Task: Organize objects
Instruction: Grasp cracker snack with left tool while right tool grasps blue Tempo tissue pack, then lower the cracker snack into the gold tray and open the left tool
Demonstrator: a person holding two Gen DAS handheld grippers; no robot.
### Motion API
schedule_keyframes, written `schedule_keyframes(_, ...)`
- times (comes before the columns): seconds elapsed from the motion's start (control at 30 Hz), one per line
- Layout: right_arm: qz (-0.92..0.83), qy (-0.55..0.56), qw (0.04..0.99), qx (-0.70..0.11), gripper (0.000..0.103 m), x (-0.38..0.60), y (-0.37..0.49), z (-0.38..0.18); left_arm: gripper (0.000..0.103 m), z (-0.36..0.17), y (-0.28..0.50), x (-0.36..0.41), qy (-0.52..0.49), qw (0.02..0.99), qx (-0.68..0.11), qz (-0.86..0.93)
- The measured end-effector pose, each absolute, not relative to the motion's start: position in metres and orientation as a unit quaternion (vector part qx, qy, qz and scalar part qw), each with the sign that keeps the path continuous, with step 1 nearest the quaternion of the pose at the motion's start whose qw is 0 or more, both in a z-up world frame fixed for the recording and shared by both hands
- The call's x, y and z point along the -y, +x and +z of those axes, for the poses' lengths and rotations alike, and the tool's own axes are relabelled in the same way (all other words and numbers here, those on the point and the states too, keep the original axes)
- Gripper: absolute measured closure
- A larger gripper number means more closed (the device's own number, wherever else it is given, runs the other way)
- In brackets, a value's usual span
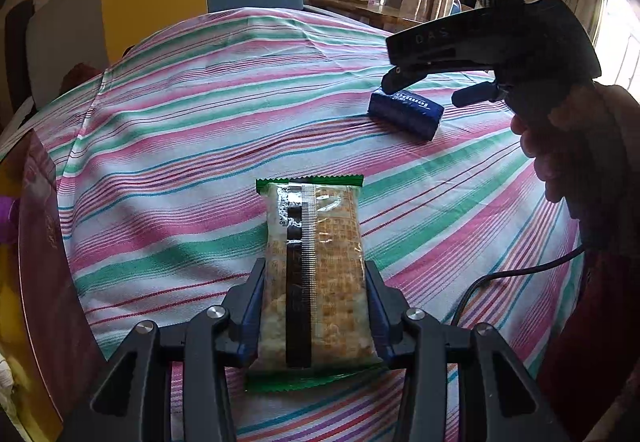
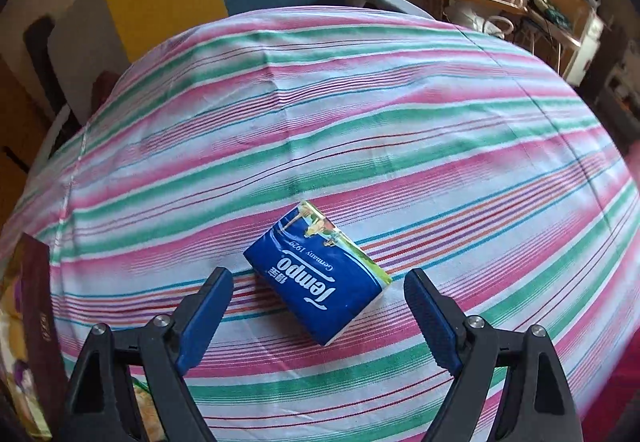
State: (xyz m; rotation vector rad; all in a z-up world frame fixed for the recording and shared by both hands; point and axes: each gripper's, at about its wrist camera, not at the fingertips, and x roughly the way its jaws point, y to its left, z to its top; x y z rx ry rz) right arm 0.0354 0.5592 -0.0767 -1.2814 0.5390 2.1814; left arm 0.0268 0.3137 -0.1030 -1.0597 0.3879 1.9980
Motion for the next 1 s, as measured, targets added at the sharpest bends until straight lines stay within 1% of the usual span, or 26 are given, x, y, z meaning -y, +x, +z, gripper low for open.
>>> schedule_keyframes(0.1,0.805,-0.517,0.260,-0.129,0.008,-0.551,0.014,-0.082,0.057,-0.103,0.027,-0.310,-0.417,0.414,-0.151,0.795)
schedule_keyframes(0.17,0.799,-0.536,0.258,-0.087,0.003,-0.548,0.002,-0.087,0.057,-0.103,0.027,-0.309,-0.416,0.416,-0.148,0.795)
schedule_keyframes(0.23,0.788,-0.558,0.254,-0.061,0.003,-0.549,-0.010,-0.096,0.057,-0.103,0.027,-0.308,-0.416,0.417,-0.146,0.795)
schedule_keyframes(0.27,0.782,-0.565,0.257,-0.055,0.007,-0.550,-0.013,-0.101,0.057,-0.103,0.027,-0.308,-0.416,0.418,-0.146,0.795)
schedule_keyframes(0.3,0.779,-0.570,0.257,-0.058,0.030,-0.552,-0.014,-0.104,0.057,-0.103,0.027,-0.307,-0.415,0.419,-0.145,0.794)
schedule_keyframes(0.33,0.779,-0.571,0.248,-0.076,0.040,-0.553,-0.013,-0.105,0.057,-0.103,0.027,-0.306,-0.416,0.421,-0.143,0.794)
schedule_keyframes(0.4,0.786,-0.565,0.232,-0.095,0.046,-0.547,-0.007,-0.100,0.057,-0.104,0.026,-0.306,-0.417,0.422,-0.138,0.793)
schedule_keyframes(0.47,0.795,-0.566,0.196,-0.094,0.046,-0.532,0.000,-0.099,0.057,-0.104,0.026,-0.305,-0.416,0.422,-0.139,0.794)
schedule_keyframes(0.53,0.802,-0.569,0.168,-0.073,0.045,-0.512,0.007,-0.101,0.057,-0.104,0.026,-0.305,-0.415,0.421,-0.138,0.795)
schedule_keyframes(0.57,0.802,-0.573,0.154,-0.070,0.046,-0.504,0.010,-0.104,0.057,-0.103,0.027,-0.305,-0.415,0.420,-0.138,0.795)
schedule_keyframes(0.6,0.800,-0.578,0.137,-0.083,0.048,-0.501,0.012,-0.108,0.057,-0.103,0.026,-0.305,-0.415,0.420,-0.138,0.795)
schedule_keyframes(0.73,0.809,-0.559,0.131,-0.126,0.047,-0.513,0.021,-0.110,0.057,-0.104,0.028,-0.307,-0.413,0.416,-0.143,0.797)
schedule_keyframes(1.0,0.817,-0.552,0.126,-0.108,0.047,-0.518,0.024,-0.113,0.058,-0.103,0.032,-0.308,-0.410,0.408,-0.150,0.802)
